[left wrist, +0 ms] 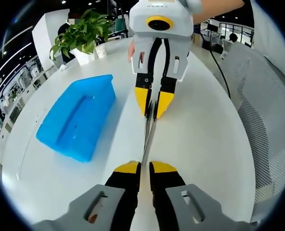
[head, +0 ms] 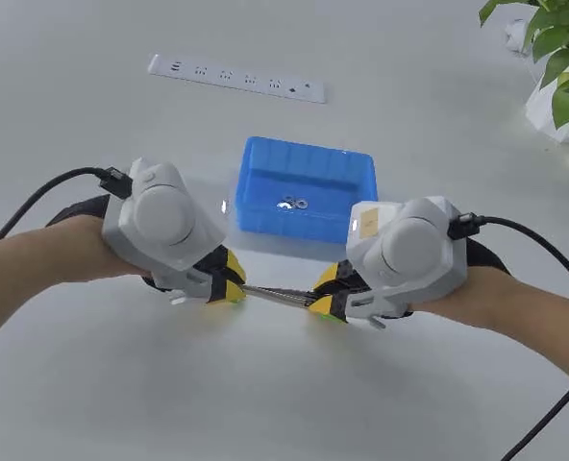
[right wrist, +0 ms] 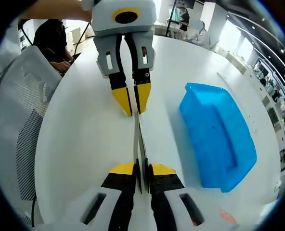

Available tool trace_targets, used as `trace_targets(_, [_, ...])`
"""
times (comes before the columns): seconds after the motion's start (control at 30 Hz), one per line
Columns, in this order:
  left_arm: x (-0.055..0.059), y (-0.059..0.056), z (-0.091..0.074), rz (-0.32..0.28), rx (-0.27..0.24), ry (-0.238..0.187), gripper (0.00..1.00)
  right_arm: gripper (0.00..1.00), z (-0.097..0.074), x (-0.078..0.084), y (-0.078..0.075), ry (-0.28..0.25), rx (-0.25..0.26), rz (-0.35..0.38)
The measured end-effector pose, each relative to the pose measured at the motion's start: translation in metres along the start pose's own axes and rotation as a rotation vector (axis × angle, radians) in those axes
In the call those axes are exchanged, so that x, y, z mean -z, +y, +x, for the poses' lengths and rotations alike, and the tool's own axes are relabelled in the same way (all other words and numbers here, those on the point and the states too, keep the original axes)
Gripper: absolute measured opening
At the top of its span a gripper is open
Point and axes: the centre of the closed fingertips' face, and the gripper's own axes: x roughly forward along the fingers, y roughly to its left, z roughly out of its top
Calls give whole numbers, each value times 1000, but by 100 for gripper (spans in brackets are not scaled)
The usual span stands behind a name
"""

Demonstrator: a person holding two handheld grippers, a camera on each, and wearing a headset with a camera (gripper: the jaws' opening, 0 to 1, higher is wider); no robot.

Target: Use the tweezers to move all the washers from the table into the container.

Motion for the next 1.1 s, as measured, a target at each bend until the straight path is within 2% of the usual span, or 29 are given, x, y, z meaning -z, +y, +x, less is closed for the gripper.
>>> trace_targets(0.1, [2,0,-3,-2,-6,11,12,12,-1,0,-1,-7,15,22])
trace_targets(0.23, [-1,5,-9,-55,-40,-15,12,14,-4,0,-3,-32,29,69])
trace_targets(0.43, [-2,10,-18,-63,-77,-13,13,16,-10,-4,-4,-60,37,98])
trace_targets(0.53, [-1,13,-24,-86,-111,-20,13,16,-18,-8,-9,-109,72,155])
trace_targets(0.63, [-2,16,-35,-137,-160,-53,14,16,-31,-8,-15,-162,123,233])
trace_targets(0.67, [-4,15,-41,-155,-182,-73,14,16,-38,-9,-16,-195,144,268])
trace_targets(0.73, [-5,12,-53,-175,-214,-96,15,16,-50,-8,-16,-235,178,316])
trace_targets(0.8, [-6,9,-66,-190,-258,-120,18,16,-67,-8,-15,-299,220,375])
trace_targets(0.83, [-10,7,-74,-201,-287,-154,20,16,-77,-6,-11,-323,245,400])
trace_targets(0.9, [-15,0,-84,-247,-308,-198,21,16,-92,-1,-6,-363,289,432])
trace_targets(0.93, [-18,-3,-93,-263,-336,-224,23,17,-97,2,-1,-367,300,440])
trace_targets(1.0, [-18,-12,-103,-291,-364,-246,26,19,-105,10,7,-368,323,460])
trace_targets(1.03, [-18,-17,-107,-307,-368,-256,27,20,-111,13,10,-392,351,480])
trace_targets(1.1, [-19,-28,-113,-330,-374,-271,28,22,-121,12,21,-443,356,539])
